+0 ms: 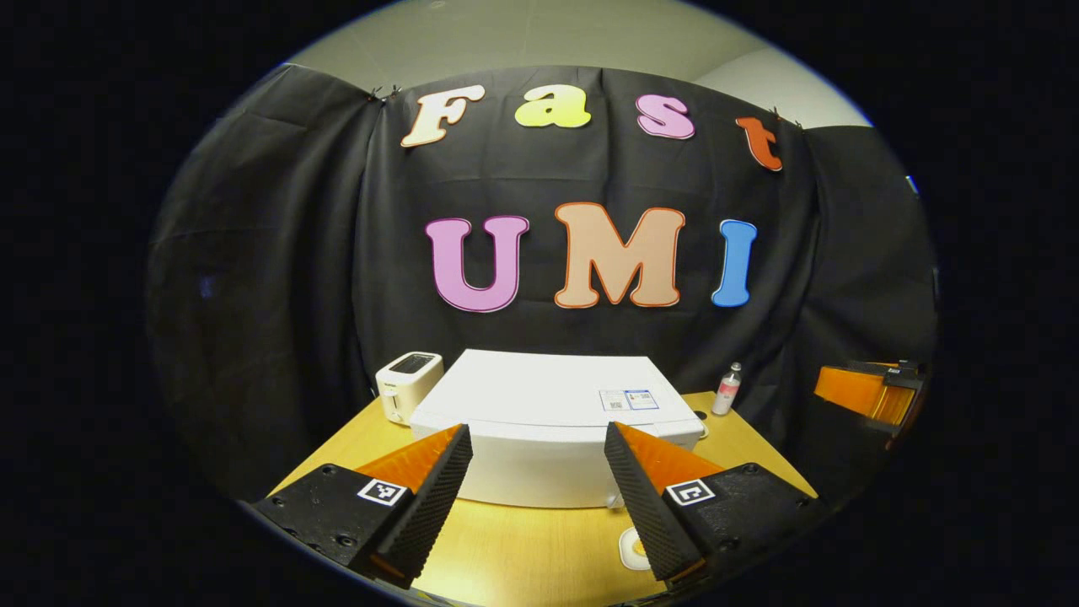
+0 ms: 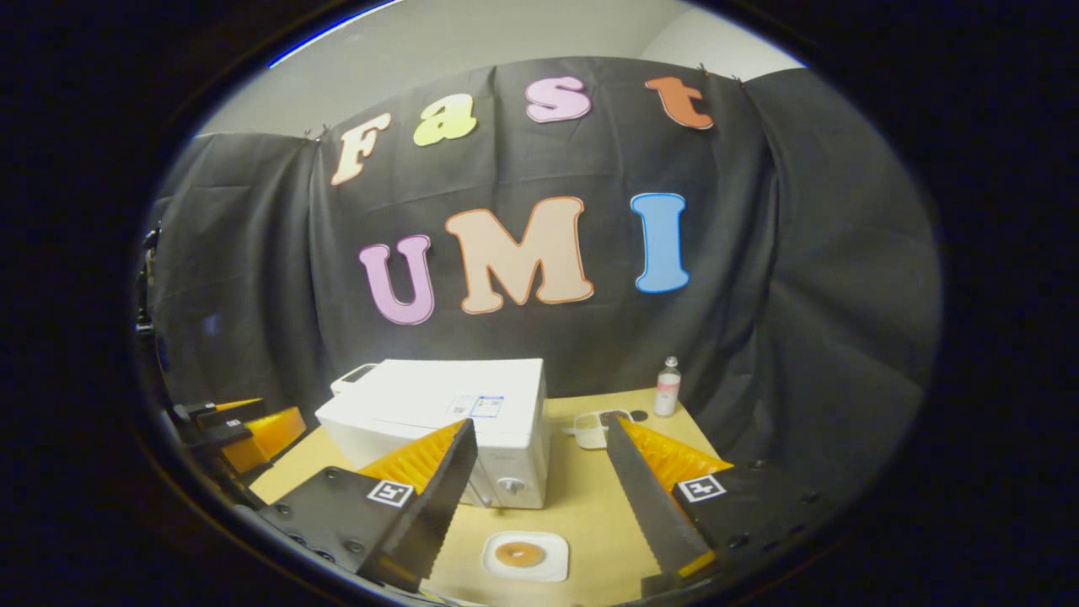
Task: Open the microwave oven with the left hand, put the food in, and close the microwave oven.
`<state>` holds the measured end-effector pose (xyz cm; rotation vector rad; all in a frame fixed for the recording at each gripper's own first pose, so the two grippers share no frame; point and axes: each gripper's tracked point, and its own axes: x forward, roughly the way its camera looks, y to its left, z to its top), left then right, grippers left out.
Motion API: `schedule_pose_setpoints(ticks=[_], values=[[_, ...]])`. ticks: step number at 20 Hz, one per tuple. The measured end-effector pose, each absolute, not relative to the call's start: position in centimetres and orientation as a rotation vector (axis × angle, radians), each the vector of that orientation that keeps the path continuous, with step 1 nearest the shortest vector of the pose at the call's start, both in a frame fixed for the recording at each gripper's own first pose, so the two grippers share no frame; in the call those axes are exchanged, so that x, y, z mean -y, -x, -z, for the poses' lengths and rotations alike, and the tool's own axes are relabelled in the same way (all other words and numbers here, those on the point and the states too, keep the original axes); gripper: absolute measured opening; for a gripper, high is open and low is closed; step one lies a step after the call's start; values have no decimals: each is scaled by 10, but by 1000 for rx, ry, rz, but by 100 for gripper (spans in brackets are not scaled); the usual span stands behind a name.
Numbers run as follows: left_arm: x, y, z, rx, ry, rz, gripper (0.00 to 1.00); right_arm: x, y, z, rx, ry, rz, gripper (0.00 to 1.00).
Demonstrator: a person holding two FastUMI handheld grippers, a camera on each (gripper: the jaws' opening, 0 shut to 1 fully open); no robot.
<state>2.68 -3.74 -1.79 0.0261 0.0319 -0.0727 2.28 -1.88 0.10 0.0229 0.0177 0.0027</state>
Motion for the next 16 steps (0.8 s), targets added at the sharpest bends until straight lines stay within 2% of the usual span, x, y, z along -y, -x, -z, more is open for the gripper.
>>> schedule_pose_setpoints(ticks=[1, 3, 4, 7, 8, 9, 12, 13, 14, 16], values=[[42, -29, 27, -50, -23, 84, 96, 22, -23, 0, -18, -24, 3, 98], [50, -34, 48, -93, -12, 109, 96, 27, -24, 5, -30, -28, 15, 97], [54, -37, 60, -117, -7, 124, 96, 30, -24, 7, -35, -31, 19, 92], [64, -43, 95, -193, 3, 166, 96, 37, -21, 6, -30, -44, 34, 92], [69, -44, 107, -213, 6, 184, 97, 40, -20, 6, -23, -48, 42, 97], [73, -45, 116, -230, 6, 196, 97, 44, -19, 6, -19, -52, 49, 92], [88, -51, 145, -287, 19, 230, 97, 54, -15, 9, -22, -72, 73, 92], [93, -53, 154, -308, 28, 236, 96, 57, -13, 10, -24, -78, 80, 97], [98, -57, 162, -330, 35, 240, 97, 61, -11, 12, -27, -83, 87, 92], [109, -68, 174, -361, 42, 247, 97, 68, -8, 15, -30, -98, 103, 92]])
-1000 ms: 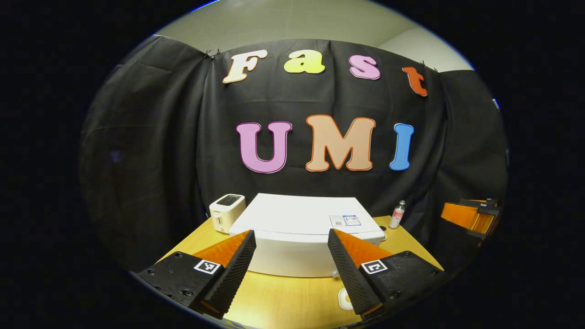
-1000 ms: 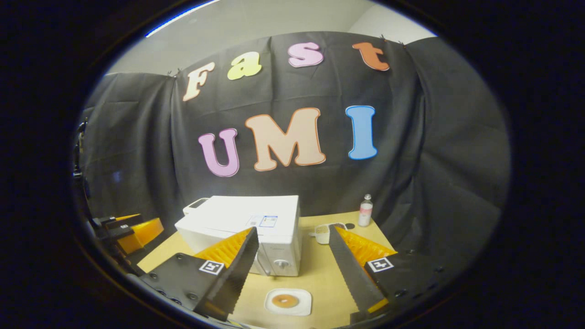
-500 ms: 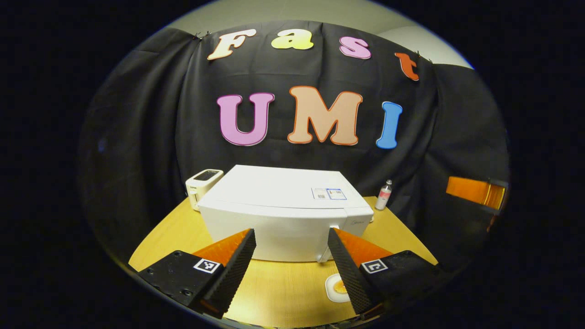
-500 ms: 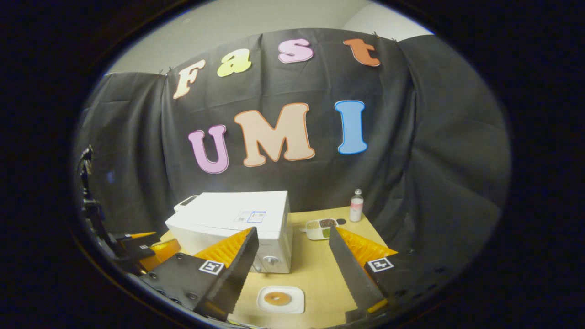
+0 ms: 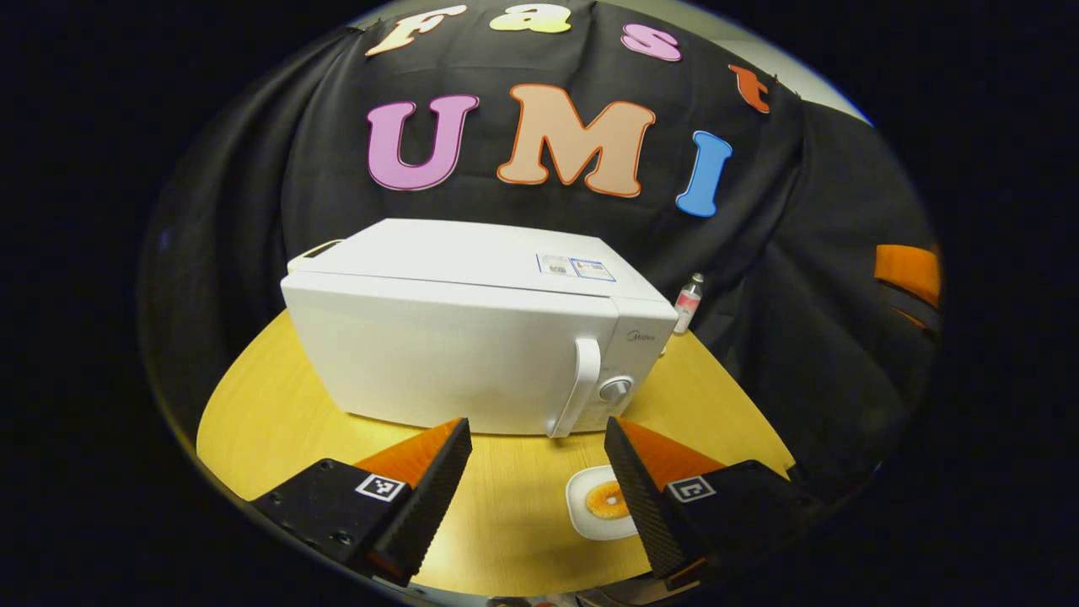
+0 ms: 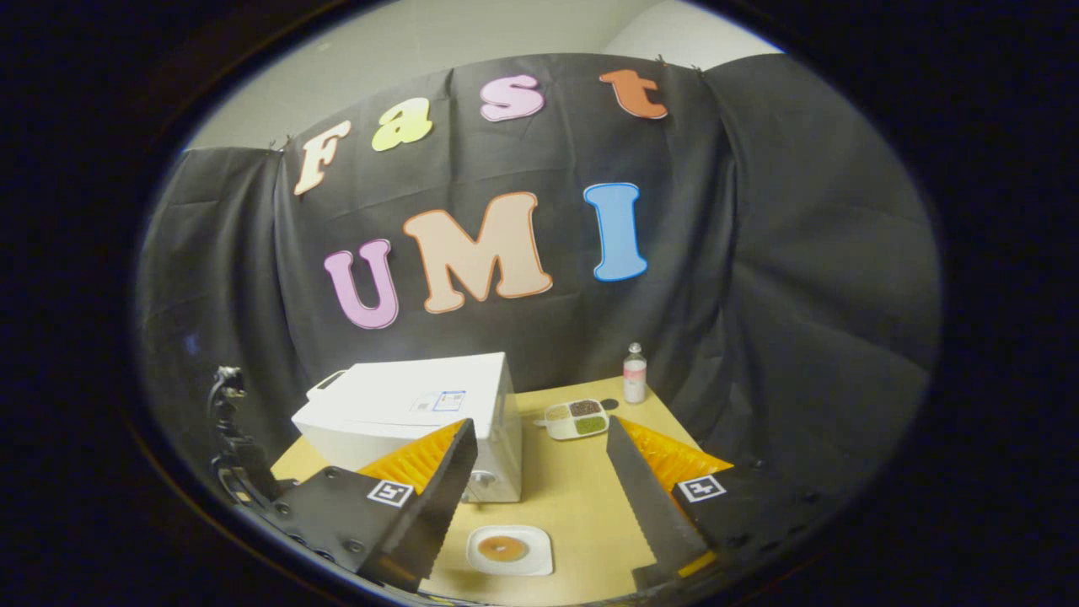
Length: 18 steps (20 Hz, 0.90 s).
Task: Open the microwave oven with the left hand, put the food in, and close the microwave oven.
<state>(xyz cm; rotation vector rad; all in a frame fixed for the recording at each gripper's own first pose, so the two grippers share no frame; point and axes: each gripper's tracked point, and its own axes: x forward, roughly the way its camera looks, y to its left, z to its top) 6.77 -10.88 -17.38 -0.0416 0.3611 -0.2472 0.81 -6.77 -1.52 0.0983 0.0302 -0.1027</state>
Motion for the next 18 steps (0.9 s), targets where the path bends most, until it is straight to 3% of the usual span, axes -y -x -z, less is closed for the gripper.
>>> schedule_pose_setpoints(ticks=[7, 10, 11, 12, 15, 16, 17, 18], values=[[136, -100, 211, -445, 11, 311, 95, 90, 8, 12, -18, -125, 163, 92], [147, -120, 231, -500, 27, 322, 83, 102, 17, 14, -17, -141, 202, 92], [150, -125, 237, -515, 33, 327, 83, 107, 19, 14, -16, -143, 218, 97], [152, -130, 241, -524, 35, 326, 83, 112, 22, 15, -15, -142, 235, 92], [156, -145, 254, -547, 26, 320, 75, 125, 29, 16, -10, -142, 274, 92], [159, -149, 260, -557, 26, 319, 71, 128, 30, 17, -11, -143, 284, 97], [160, -152, 264, -566, 25, 316, 68, 131, 32, 17, -13, -145, 293, 92], [160, -156, 266, -567, 24, 309, 57, 134, 34, 18, -13, -147, 302, 92]])
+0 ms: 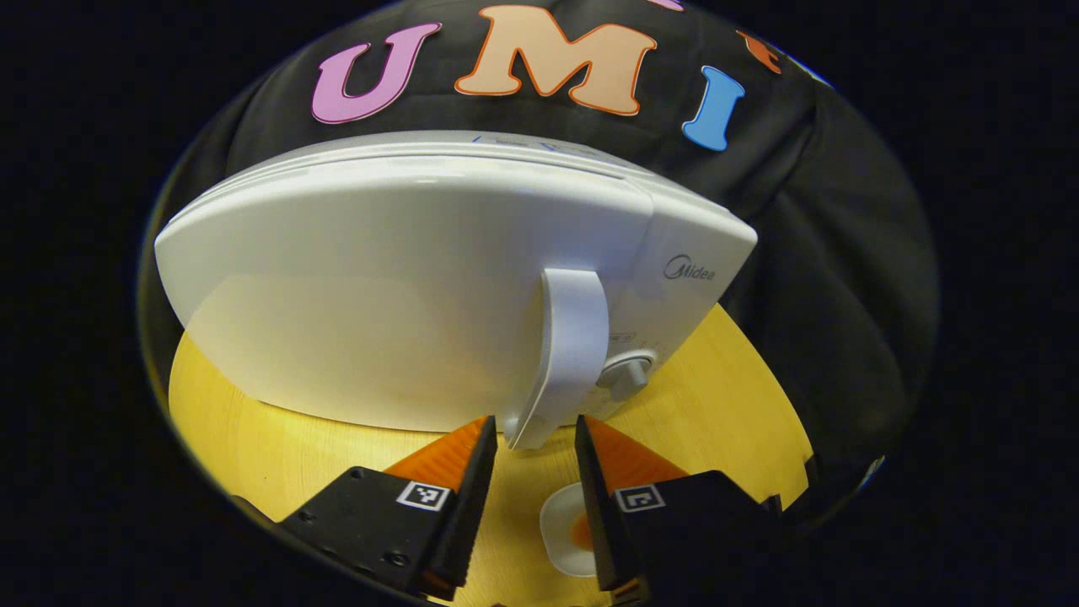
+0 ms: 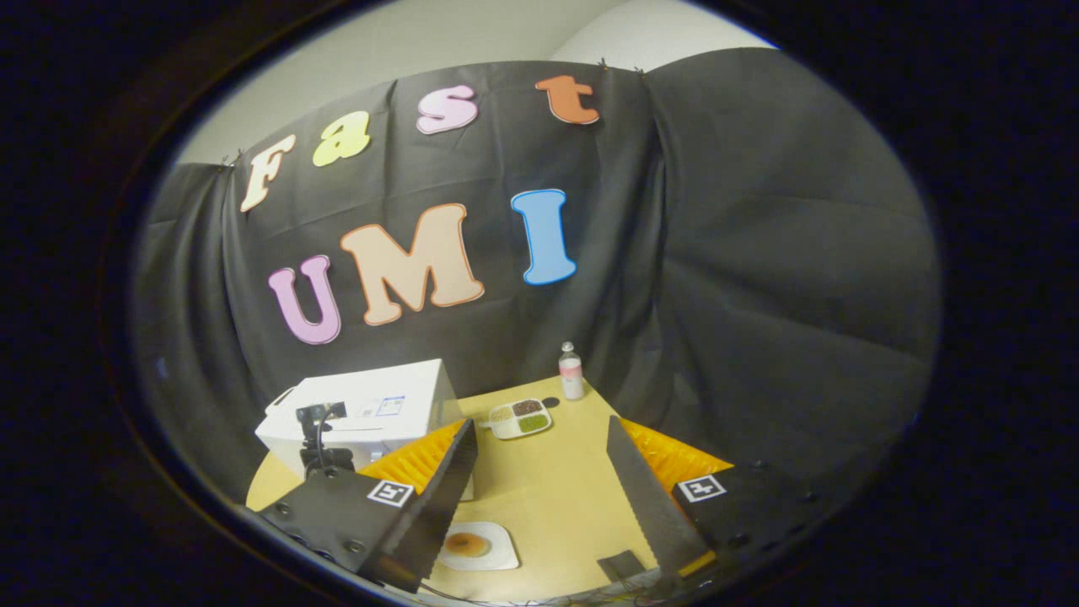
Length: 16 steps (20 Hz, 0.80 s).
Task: Open the microwave oven with the left hand, put the food in, and close the microwave oven.
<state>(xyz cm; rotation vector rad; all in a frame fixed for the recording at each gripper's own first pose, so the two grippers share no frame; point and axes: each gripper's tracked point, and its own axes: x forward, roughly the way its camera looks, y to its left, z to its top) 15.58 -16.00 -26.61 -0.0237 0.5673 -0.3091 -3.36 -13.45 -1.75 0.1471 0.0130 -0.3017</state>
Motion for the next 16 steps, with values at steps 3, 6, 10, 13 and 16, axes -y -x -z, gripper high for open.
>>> schedule_pose_setpoints(ticks=[3, 6, 10, 13, 16], values=[[162, -160, 269, -573, 23, 301, 35, 142, 33, 20, -18, -154, 318, 97], [161, -166, 270, -572, 6, 293, 34, 144, 29, 25, -33, -156, 316, 92], [161, -169, 271, -559, -25, 276, 30, 144, 22, 26, -48, -148, 295, 92], [160, -167, 270, -530, -81, 256, 19, 141, 20, 28, -59, -145, 280, 92], [159, -166, 270, -526, -58, 247, 11, 139, 21, 34, -76, -138, 271, 92]])
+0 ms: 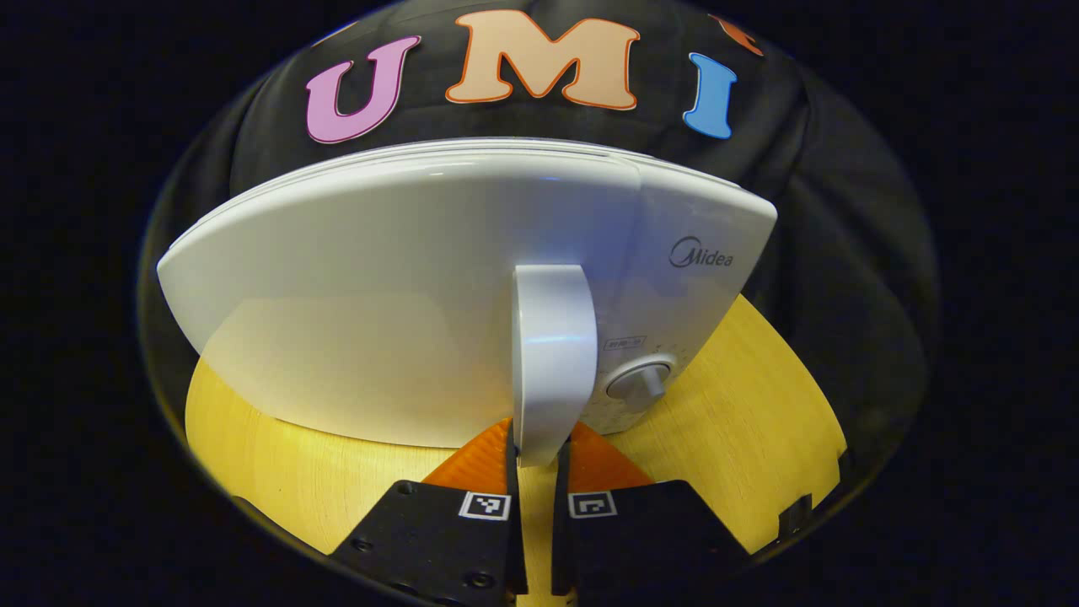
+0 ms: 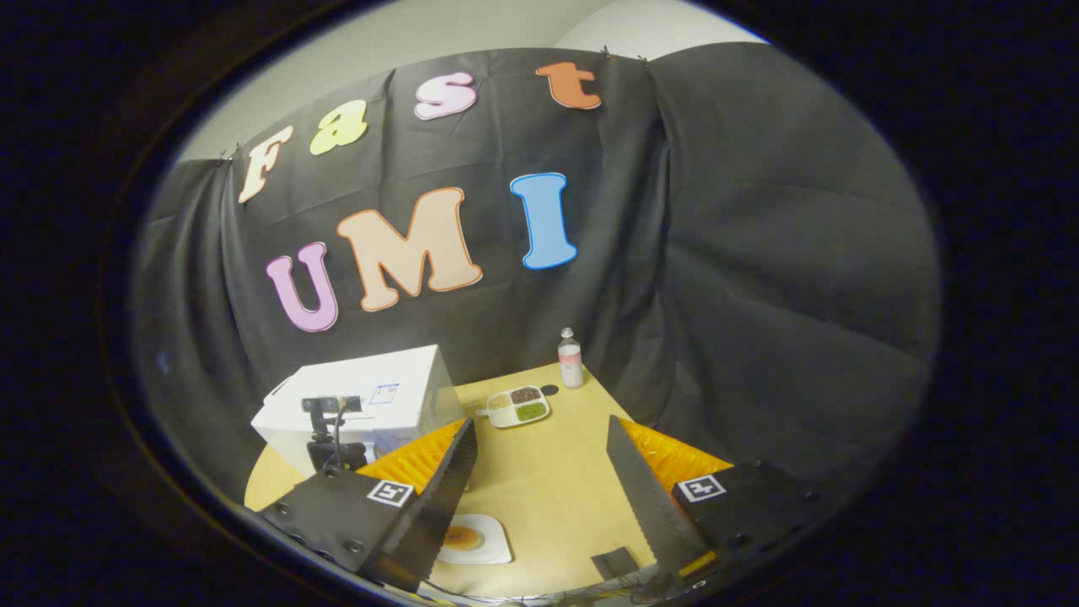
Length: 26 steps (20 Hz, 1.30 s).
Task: Open the microwave oven with the left hand, put the food in, and close the microwave oven.
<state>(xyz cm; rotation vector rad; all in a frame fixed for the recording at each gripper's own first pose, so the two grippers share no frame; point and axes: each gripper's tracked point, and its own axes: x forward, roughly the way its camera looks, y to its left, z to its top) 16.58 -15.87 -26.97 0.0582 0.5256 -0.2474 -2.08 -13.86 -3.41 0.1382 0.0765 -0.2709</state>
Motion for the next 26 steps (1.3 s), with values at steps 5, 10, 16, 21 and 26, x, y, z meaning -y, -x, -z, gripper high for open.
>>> schedule_pose_setpoints(ticks=[5, 10, 16, 21, 26], values=[[159, -163, 269, -523, -54, 231, 7, 137, 27, 42, -94, -129, 269, 92], [156, -145, 273, -557, -4, 203, 6, 136, 31, 50, -108, -127, 271, 92], [124, -72, 282, -549, -41, 267, 6, 122, 30, 67, -148, -87, 223, 98], [98, -38, 285, -553, -64, 220, 14, 105, 29, 83, -187, -54, 144, 98], [69, -8, 288, -584, 43, 129, 18, 87, 26, 100, -229, -44, 61, 92]])
